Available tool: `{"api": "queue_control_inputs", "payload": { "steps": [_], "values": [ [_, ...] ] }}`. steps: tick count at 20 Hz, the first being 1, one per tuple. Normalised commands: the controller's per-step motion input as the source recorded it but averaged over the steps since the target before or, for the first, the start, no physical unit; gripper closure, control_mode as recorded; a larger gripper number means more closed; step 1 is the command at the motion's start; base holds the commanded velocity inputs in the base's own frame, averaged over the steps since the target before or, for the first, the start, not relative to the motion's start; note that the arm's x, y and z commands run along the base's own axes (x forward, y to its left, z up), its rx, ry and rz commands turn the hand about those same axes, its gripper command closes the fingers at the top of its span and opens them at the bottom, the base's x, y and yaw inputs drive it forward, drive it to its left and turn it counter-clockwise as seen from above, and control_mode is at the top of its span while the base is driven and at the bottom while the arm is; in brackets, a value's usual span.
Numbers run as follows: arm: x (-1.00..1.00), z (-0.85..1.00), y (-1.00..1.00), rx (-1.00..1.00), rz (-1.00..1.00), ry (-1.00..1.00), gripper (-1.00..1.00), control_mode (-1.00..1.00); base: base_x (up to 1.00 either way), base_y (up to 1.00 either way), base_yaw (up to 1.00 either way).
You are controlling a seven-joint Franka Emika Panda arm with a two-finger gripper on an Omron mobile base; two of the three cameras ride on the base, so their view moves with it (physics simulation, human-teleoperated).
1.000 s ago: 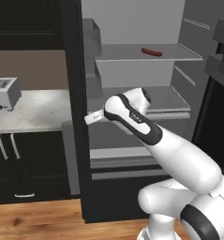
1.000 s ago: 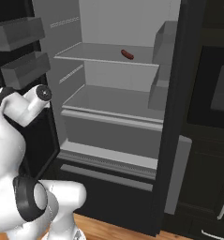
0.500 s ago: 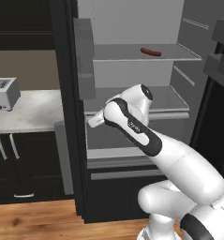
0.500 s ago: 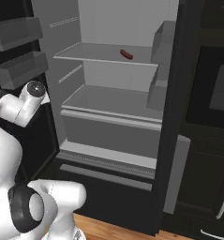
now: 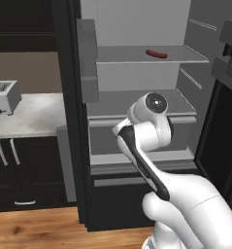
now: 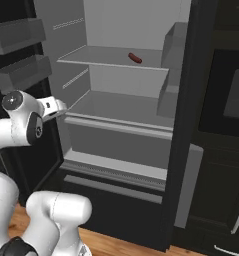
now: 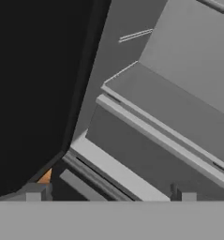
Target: Move the hot dog bun to the plate on the dining table and place the condiment next to that plate. Then navigate to the fridge and take the sausage and place it on the plate as well.
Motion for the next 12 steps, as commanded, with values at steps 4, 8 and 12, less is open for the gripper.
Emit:
{"api": "queue_control_inputs", "payload": {
  "steps": [4, 8, 12],
  "values": [
    [-0.03, 0.42, -0.89, -0.03, -0.32, 0.00, -1.00, -1.00, 0.00, 0.00, 0.00],
    [-0.38, 0.13, -0.79, 0.09, -0.24, 0.04, -1.00, -1.00, 0.00, 0.00, 0.00],
    [-0.67, -0.05, -0.52, 0.16, -0.13, 0.02, -1.00, -1.00, 0.00, 0.00, 0.00]
  ]
}}
